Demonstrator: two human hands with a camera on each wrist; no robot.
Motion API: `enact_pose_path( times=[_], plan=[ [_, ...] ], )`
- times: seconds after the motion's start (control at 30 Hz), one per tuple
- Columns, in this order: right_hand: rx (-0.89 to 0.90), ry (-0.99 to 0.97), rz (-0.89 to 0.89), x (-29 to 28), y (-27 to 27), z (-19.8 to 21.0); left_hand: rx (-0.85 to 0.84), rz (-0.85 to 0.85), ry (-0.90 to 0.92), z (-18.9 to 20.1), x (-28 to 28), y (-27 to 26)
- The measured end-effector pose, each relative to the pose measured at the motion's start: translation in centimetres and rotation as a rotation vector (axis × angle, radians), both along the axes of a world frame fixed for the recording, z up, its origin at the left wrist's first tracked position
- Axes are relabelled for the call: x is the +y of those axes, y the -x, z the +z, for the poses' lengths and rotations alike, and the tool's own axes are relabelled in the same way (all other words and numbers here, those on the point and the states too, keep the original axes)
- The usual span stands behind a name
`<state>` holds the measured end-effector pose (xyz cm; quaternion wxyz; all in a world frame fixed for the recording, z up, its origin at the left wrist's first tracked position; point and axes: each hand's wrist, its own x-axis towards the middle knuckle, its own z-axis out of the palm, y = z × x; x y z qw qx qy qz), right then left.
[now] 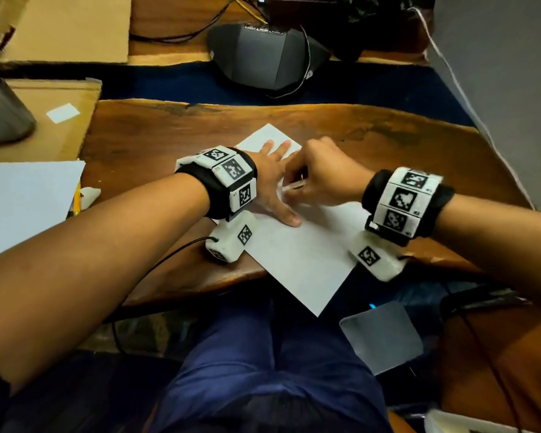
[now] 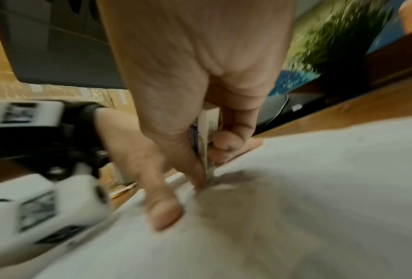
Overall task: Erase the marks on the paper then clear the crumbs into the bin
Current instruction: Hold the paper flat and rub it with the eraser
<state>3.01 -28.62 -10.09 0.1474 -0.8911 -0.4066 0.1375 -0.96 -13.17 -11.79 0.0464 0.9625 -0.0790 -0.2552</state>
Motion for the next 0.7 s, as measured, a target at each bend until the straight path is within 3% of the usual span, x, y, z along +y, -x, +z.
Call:
enact_pose_path(
  times=[0.2,0.47,0.7],
  plan=[
    [-0.104,-0.095,-0.268,-1.3,-4.0,0.8,0.0,0.042,-0.033,0.3,-0.3,0.3],
    [-0.045,0.008,-0.197,-3.5,-2.4,0.5,0.005,0.079,-0.051,0.6,-0.7,0.1],
    [-0.133,0.002,-0.229,-2.7,-4.0,0.3,0.01,0.071,-0.058,1.1,-0.4,0.0]
  ],
)
